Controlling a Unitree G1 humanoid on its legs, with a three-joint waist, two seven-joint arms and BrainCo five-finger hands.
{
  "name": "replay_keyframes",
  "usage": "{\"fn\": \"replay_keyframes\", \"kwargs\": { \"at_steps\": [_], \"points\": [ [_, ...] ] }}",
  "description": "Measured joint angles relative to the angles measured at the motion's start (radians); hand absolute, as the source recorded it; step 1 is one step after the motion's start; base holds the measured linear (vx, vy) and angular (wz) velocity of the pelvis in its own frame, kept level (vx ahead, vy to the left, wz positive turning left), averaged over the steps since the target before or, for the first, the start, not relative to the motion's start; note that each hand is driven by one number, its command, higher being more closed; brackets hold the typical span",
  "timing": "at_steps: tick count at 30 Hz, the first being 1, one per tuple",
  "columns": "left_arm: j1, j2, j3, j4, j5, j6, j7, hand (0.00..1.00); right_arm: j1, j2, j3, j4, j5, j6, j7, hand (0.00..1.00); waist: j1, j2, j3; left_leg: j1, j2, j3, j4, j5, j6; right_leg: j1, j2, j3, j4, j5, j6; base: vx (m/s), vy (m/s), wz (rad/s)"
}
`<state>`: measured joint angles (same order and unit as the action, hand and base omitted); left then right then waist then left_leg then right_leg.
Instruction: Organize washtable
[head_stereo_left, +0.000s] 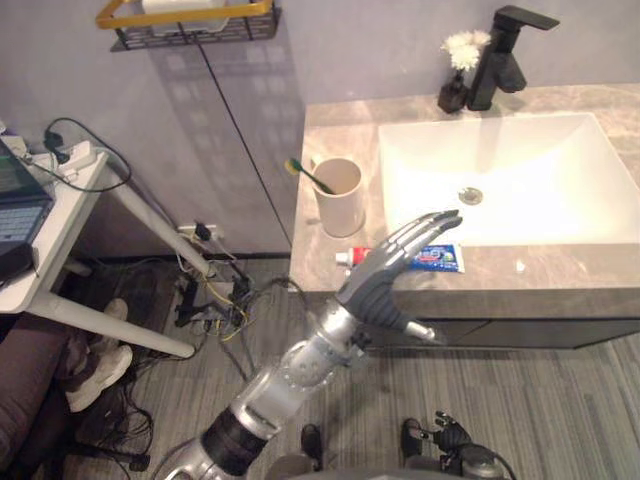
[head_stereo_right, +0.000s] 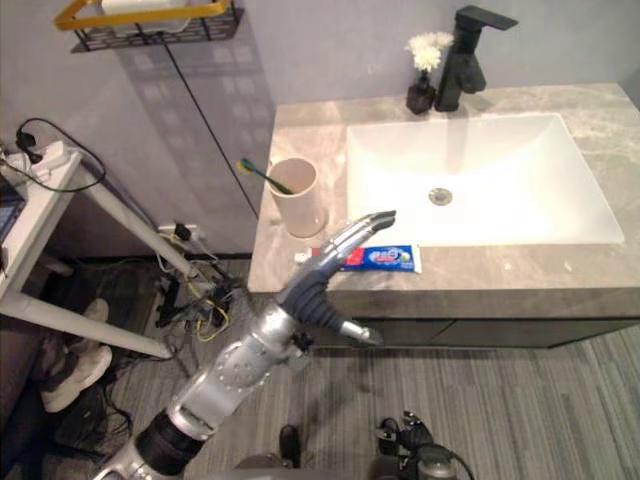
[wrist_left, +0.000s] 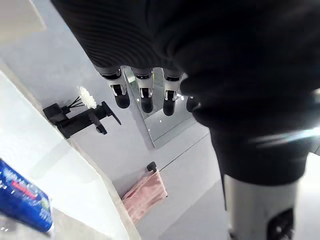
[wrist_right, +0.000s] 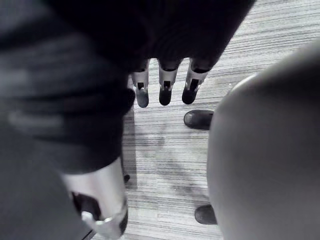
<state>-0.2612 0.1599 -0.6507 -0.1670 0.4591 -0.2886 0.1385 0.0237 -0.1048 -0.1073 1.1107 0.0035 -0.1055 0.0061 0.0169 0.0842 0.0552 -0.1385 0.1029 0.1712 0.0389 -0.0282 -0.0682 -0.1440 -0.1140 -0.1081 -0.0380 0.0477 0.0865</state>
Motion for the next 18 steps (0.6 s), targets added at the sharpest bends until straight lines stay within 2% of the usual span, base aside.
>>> {"fn": "replay_keyframes", "kwargs": {
  "at_steps": [1, 3, 4, 7, 13, 18],
  "points": [
    [-0.06, -0.008, -0.025, 0.096, 0.037, 0.002, 0.005, 0.0, 0.0, 0.0, -0.002, -0.005, 0.0, 0.0, -0.009, 0.0, -0.005, 0.0, 0.001, 0.0, 0.0, 0.006, 0.0, 0.0, 0.0, -0.003, 0.0, 0.005, 0.0, 0.003, 0.0, -0.02, -0.005, -0.12],
    [-0.117, -0.007, -0.031, 0.163, 0.076, 0.026, 0.017, 0.0, 0.002, 0.001, -0.001, -0.032, -0.001, 0.0, -0.026, 0.0, -0.014, 0.002, 0.009, -0.001, 0.0, 0.025, 0.0, 0.0, 0.0, -0.017, 0.0, 0.025, 0.001, 0.009, 0.0, -0.04, -0.008, -0.27],
    [-0.136, -0.008, -0.024, 0.164, 0.084, 0.042, 0.019, 0.0, 0.001, 0.001, -0.002, -0.048, 0.0, 0.0, -0.028, 0.0, -0.029, 0.009, 0.021, -0.003, 0.0, 0.031, 0.0, 0.0, 0.0, -0.023, 0.0, 0.034, 0.0, 0.013, 0.001, -0.04, -0.013, -0.25],
    [-0.17, -0.009, -0.026, 0.171, 0.107, 0.046, 0.03, 0.0, 0.004, 0.002, -0.002, -0.068, 0.004, 0.0, -0.029, 0.0, -0.038, 0.01, 0.033, -0.004, 0.001, 0.036, 0.0, 0.0, 0.0, -0.028, 0.001, 0.04, 0.001, 0.016, 0.001, -0.04, -0.013, -0.08],
    [-0.257, -0.006, -0.027, 0.246, 0.189, 0.068, 0.068, 0.0, 0.003, 0.007, -0.001, -0.075, 0.017, -0.002, -0.027, 0.0, -0.048, 0.012, 0.037, -0.008, -0.001, 0.043, 0.0, 0.0, 0.0, -0.037, -0.002, 0.049, 0.001, 0.018, 0.003, -0.01, -0.009, -0.03],
    [-0.283, 0.025, -0.024, 0.257, 0.243, 0.077, 0.09, 0.0, -0.003, 0.0, -0.001, -0.073, 0.026, -0.006, -0.023, 0.0, -0.059, 0.02, 0.044, -0.011, -0.008, 0.041, 0.0, 0.0, 0.0, -0.04, -0.007, 0.047, 0.0, 0.019, 0.006, 0.0, -0.002, 0.01]
  ]
}}
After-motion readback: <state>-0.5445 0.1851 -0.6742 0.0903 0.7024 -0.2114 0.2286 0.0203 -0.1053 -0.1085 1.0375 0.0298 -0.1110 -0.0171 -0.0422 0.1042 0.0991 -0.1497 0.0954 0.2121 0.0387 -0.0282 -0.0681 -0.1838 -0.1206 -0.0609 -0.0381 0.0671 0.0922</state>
